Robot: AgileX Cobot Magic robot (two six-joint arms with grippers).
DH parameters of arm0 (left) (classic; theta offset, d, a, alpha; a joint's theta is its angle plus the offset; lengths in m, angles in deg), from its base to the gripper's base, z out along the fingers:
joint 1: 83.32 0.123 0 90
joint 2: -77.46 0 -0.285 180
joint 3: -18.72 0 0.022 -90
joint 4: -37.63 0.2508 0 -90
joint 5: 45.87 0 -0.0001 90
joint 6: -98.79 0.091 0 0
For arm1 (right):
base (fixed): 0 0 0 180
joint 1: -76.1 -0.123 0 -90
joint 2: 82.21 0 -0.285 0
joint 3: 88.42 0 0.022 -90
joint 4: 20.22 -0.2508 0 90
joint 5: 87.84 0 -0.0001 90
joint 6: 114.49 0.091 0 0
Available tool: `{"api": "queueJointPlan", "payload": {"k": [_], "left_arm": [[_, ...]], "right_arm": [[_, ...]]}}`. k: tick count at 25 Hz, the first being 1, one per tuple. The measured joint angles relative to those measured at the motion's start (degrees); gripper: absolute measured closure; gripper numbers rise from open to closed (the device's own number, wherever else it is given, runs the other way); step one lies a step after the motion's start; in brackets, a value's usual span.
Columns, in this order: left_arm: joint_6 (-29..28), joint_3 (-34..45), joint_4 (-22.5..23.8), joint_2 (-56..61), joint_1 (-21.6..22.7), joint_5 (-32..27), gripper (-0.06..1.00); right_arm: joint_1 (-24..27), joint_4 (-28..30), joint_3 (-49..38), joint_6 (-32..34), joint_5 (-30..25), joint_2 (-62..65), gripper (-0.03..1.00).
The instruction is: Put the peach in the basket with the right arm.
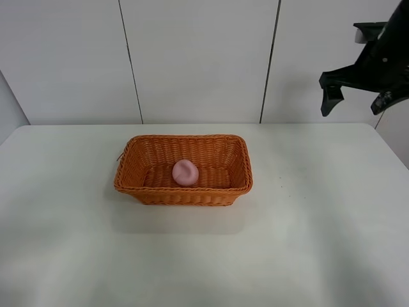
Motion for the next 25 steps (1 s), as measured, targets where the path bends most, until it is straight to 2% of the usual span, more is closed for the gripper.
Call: {"api": "queueJointPlan", "payload": {"k": [10, 16, 20, 25], "left_arm": [[0.0, 0.0, 0.0, 0.0, 0.0, 0.0, -0.04], [0.0, 0.0, 0.0, 0.0, 0.0, 0.0, -0.04], [0.0, 0.0, 0.0, 0.0, 0.0, 0.0, -0.04], [0.0, 0.0, 0.0, 0.0, 0.0, 0.0, -0.04]], "right_arm": [[0.0, 0.0, -36.13, -0.15, 0.0, 34.77, 0.27], [0.0, 0.0, -54.1, -0.15, 6.19, 57.39, 0.27], [0.0, 0.0, -61.2, -0.15, 9.1, 72.31, 0.27], [0.0, 0.0, -62.65, -0.15, 10.06, 83.0, 0.27]]}}
